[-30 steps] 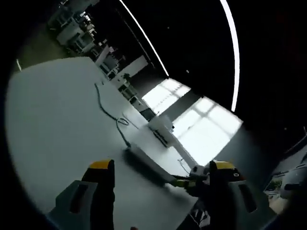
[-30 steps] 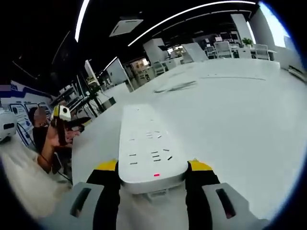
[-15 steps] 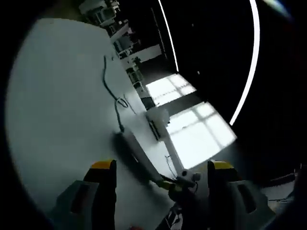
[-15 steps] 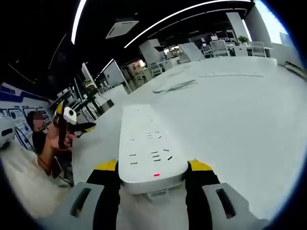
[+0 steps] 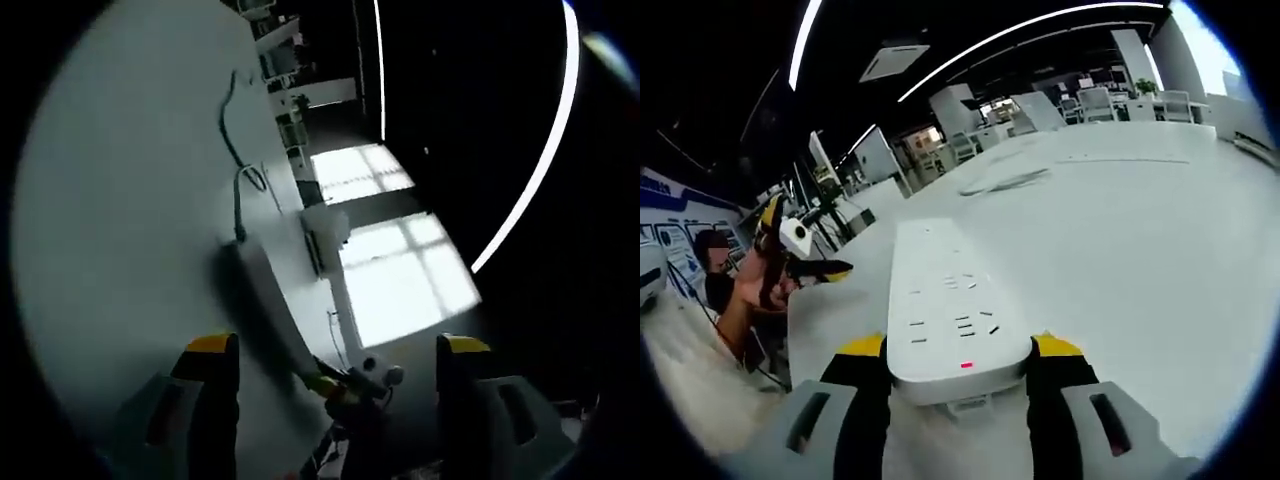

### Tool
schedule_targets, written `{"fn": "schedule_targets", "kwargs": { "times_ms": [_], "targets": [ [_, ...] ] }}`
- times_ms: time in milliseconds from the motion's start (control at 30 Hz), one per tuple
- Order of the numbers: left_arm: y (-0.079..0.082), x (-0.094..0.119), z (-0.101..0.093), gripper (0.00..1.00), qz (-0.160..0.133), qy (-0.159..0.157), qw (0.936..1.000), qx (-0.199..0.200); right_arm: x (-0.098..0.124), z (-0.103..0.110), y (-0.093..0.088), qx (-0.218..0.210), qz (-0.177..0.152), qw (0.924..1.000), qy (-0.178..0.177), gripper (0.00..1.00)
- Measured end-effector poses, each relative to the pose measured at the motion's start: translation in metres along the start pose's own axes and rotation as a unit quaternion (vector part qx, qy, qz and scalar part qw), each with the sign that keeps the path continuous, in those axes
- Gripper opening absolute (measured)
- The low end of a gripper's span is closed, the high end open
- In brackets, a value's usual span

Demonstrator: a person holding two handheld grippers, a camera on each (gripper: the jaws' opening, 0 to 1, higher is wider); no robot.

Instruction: Pick up the power strip scattered on the table, fix it on the side mounting bracket of the table, and press the switch

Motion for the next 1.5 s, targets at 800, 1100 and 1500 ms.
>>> {"fn": "schedule_targets", "kwargs": {
  "times_ms": [800, 1100, 1500],
  "targets": [
    [0.008, -0.052, 0.027, 0.86, 0.014, 0.054, 0.998, 0.032, 0.001, 0.003, -0.002, -0.007, -0.011, 0.9999, 0.007, 0.49],
    [0.013, -0.064, 0.034, 0.85, 0.004, 0.061, 0.9973, 0.041, 0.0, 0.003, -0.001, -0.007, -0.01, 0.9999, 0.008, 0.49],
    [0.015, -0.08, 0.04, 0.85, -0.01, 0.064, 0.9967, 0.049, 0.0, 0.0, 0.0, -0.007, -0.006, 0.9999, 0.009, 0.49]
  ]
}}
Point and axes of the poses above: the point that each gripper's makers call its tool centre point, and the gripper's own axes: x roughly backward along the fingers, z roughly to its left, y roughly out of its top, the point moved 7 cm from there along x, roughly backward along the fingers, and after that the axes turned 6 degrees about -y, right-handed, at the moved point
